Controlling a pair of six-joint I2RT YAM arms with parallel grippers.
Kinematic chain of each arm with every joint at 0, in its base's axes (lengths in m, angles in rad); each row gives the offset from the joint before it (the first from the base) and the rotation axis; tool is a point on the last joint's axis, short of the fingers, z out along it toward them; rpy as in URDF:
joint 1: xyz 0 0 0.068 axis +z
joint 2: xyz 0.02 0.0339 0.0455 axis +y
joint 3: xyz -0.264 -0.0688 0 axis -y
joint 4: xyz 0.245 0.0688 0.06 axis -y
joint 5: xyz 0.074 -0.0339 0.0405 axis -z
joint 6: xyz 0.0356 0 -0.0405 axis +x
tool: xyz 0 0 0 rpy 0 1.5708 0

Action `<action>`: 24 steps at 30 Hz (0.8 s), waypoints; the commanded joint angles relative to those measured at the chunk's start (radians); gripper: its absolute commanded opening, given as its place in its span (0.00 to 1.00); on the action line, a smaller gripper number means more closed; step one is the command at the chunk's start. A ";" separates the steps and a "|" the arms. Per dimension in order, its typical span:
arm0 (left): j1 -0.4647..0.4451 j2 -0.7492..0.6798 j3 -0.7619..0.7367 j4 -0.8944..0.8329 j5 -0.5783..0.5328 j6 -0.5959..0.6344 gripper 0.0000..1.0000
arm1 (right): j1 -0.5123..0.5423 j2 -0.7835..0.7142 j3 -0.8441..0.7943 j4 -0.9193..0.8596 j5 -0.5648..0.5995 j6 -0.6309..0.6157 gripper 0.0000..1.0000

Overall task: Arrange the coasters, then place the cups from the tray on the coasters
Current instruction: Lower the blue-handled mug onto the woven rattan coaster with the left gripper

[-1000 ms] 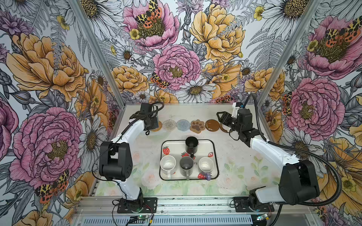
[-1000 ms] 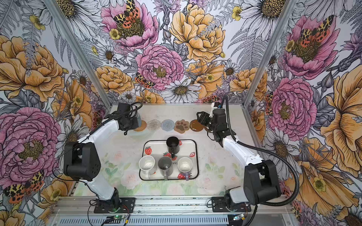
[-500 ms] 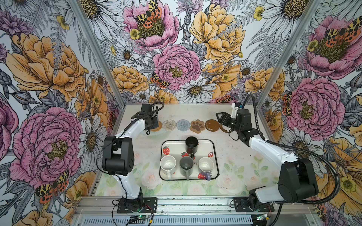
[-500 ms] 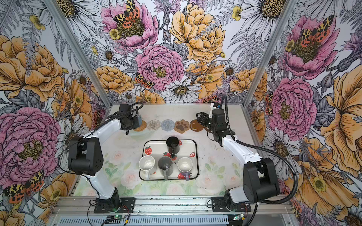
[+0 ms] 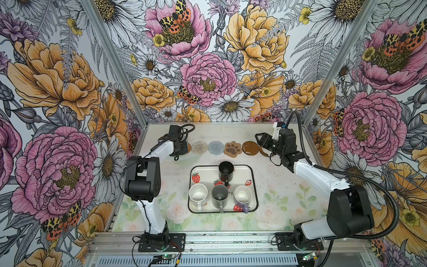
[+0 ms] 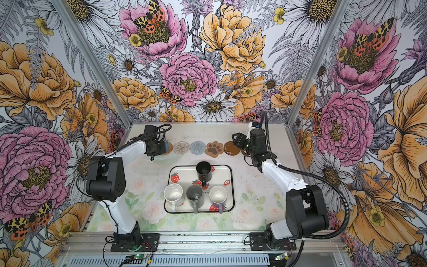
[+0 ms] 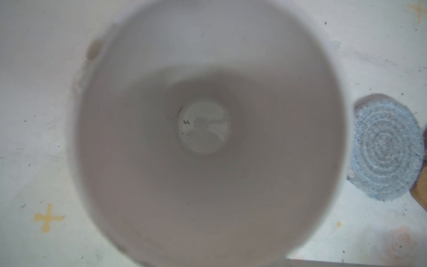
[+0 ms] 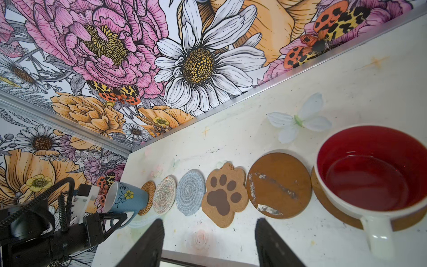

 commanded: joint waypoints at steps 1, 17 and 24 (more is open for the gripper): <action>0.011 0.004 0.022 0.054 -0.018 0.016 0.00 | -0.009 0.017 0.016 0.024 -0.012 0.006 0.65; -0.001 -0.049 0.031 0.070 -0.046 -0.013 0.00 | -0.008 0.035 0.027 0.026 -0.025 0.010 0.64; -0.007 -0.032 0.056 0.070 -0.069 -0.017 0.00 | -0.008 0.037 0.028 0.025 -0.027 0.008 0.64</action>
